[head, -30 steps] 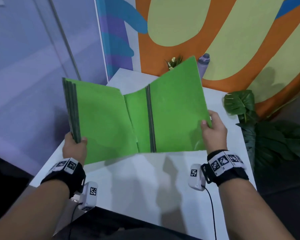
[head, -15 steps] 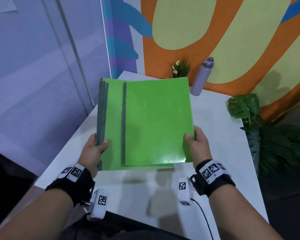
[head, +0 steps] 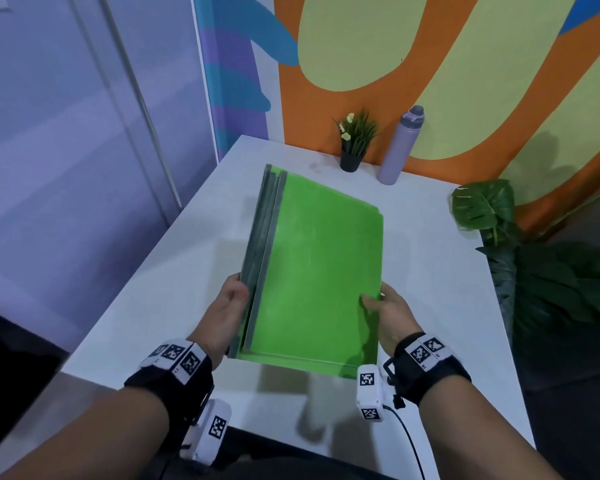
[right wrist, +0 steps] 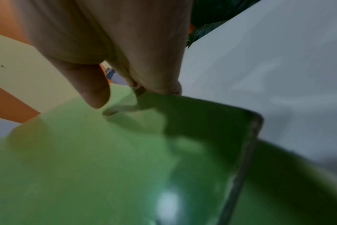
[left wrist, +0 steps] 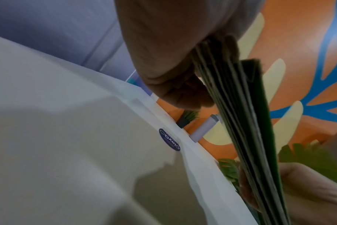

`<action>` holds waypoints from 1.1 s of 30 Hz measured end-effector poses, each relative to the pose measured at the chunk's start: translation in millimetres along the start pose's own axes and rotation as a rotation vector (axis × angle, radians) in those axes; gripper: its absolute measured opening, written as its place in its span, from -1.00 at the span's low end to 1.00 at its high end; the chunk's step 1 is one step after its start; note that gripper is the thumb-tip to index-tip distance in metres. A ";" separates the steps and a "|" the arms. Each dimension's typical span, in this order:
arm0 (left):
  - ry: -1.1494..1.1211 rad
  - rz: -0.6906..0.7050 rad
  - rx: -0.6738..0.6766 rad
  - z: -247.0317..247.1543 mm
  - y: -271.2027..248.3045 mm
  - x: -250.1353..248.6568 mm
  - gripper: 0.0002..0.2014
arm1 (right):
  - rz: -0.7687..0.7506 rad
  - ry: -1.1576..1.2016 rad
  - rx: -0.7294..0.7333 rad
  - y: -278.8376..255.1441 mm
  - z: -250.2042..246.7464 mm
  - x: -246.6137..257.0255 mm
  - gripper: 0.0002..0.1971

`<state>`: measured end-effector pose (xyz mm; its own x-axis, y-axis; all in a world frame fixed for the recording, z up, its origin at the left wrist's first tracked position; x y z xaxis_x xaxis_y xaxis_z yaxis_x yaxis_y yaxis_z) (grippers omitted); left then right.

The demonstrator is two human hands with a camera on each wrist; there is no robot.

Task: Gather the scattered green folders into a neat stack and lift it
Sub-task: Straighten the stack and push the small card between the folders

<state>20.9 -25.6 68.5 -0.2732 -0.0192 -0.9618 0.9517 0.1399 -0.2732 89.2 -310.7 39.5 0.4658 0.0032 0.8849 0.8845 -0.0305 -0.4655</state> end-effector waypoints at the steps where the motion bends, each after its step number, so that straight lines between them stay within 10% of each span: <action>1: 0.006 0.032 0.051 5.6 -0.1 -2.6 -0.76 | -0.008 0.016 -0.027 0.1 -3.7 0.4 -0.56; 21: 0.129 -0.081 0.030 -9.4 28.2 49.7 -0.53 | -0.205 0.127 -0.007 -25.8 -7.8 -15.4 -0.33; 33: -0.168 0.065 -0.038 -1.6 19.8 -5.0 -0.26 | -0.456 0.197 0.109 -54.9 -6.5 70.7 -0.44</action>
<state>40.9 -21.1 68.0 -0.1812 -0.1733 -0.9681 0.9599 0.1830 -0.2124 73.4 -315.3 127.7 0.0268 -0.1968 0.9801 0.9992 0.0341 -0.0205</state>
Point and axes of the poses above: each hand's wrist, its own y-axis towards the middle knuckle, its own z-axis out of the palm, x = y × z, the point moved 7 cm from there along y, towards the middle knuckle, and after that the axes turned 6 degrees about -y, right-handed, at the moved point
